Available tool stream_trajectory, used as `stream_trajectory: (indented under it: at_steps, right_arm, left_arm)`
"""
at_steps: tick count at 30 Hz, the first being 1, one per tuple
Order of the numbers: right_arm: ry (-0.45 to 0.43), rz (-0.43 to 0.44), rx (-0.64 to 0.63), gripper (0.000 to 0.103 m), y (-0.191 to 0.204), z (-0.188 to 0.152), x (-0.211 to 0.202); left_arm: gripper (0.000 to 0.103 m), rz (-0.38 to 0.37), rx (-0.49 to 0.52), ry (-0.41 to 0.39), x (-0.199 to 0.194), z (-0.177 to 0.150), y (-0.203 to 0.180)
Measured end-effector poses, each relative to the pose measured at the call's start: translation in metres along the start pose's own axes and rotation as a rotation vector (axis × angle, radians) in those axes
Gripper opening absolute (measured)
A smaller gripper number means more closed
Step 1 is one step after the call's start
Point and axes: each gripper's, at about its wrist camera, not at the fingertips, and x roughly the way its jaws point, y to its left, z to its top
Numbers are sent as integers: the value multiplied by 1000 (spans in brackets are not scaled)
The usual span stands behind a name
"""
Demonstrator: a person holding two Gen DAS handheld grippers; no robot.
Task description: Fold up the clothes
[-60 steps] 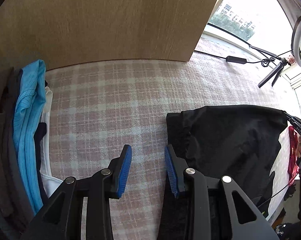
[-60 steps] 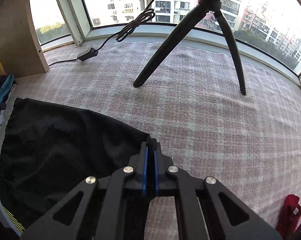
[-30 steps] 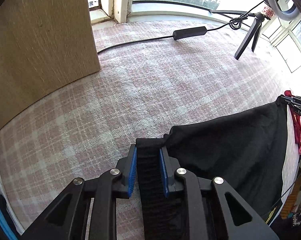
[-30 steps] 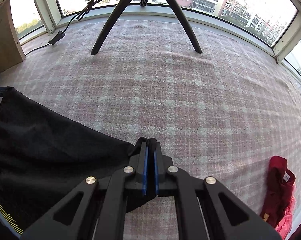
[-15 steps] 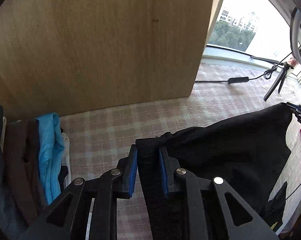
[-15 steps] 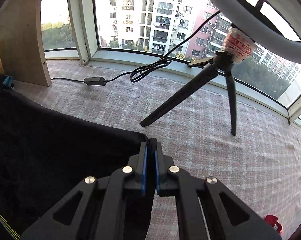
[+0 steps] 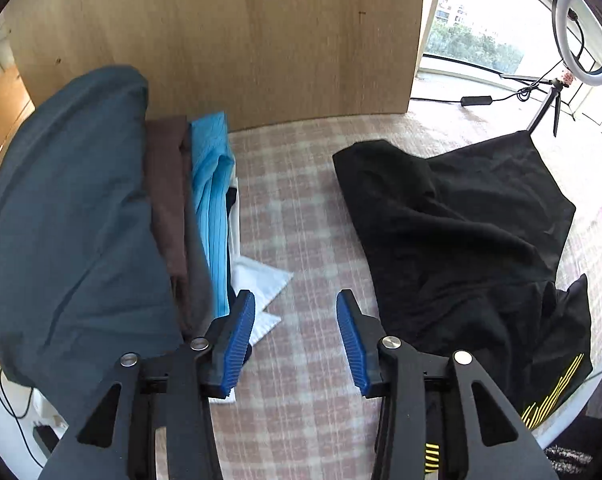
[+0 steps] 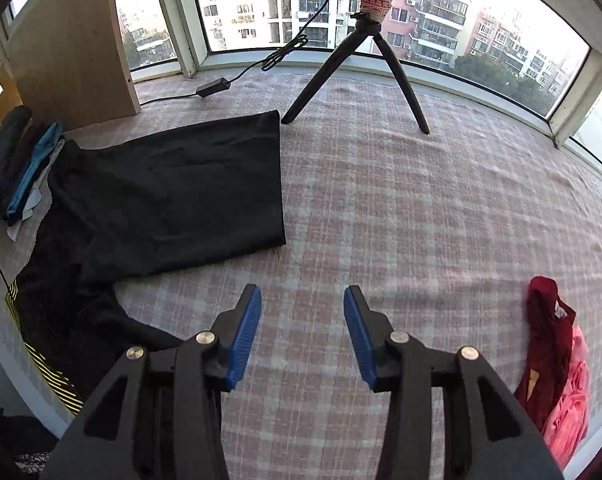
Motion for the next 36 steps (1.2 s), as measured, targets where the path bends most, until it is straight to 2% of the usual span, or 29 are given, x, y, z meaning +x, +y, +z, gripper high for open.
stream_trajectory:
  at_steps: [3, 7, 11, 15, 20, 23, 25, 26, 29, 30, 31, 32, 33, 34, 36]
  right_arm:
    - [83, 62, 68, 43, 9, -52, 12]
    - [173, 79, 56, 43, 38, -114, 29]
    - [201, 148, 122, 43, 49, -155, 30]
    - [190, 186, 180, 46, 51, -170, 25]
    - [164, 188, 157, 46, 65, -180, 7]
    - [171, 180, 141, 46, 77, -188, 9]
    - [177, 161, 121, 46, 85, -191, 12]
    - [181, 159, 110, 46, 89, -192, 14]
    - [169, 140, 81, 48, 99, -195, 14]
    - [163, 128, 73, 48, 102, -196, 14]
    - [158, 117, 63, 47, 104, -197, 14]
    - [154, 103, 51, 46, 106, -199, 13]
    - [155, 86, 32, 31, 108, -200, 13]
    - [169, 87, 23, 3, 109, -200, 13]
    - [176, 92, 14, 4, 107, -198, 7]
  left_arm:
    - [40, -119, 18, 54, 10, -40, -19]
    - [41, -176, 62, 148, 27, -104, -51]
    - [41, -194, 80, 178, 30, -140, -62]
    - [41, -213, 86, 149, 24, -153, -60]
    - [41, -257, 157, 138, 14, -175, -64]
    - [39, -240, 208, 148, 23, -176, -79]
    - [38, -234, 238, 123, 26, -171, -91]
    - [36, -235, 251, 109, 27, -168, -97]
    - [22, -240, 283, 86, 27, -160, -112]
    - [14, -241, 294, 81, 27, -157, -117]
    - [11, -228, 308, 69, 24, -153, -120]
    - [10, -215, 322, 56, 20, -150, -123]
    - [9, -212, 335, 45, 13, -146, -124]
    - [8, -210, 347, 34, 7, -141, -126]
    - [8, -198, 378, 15, -10, -132, -128]
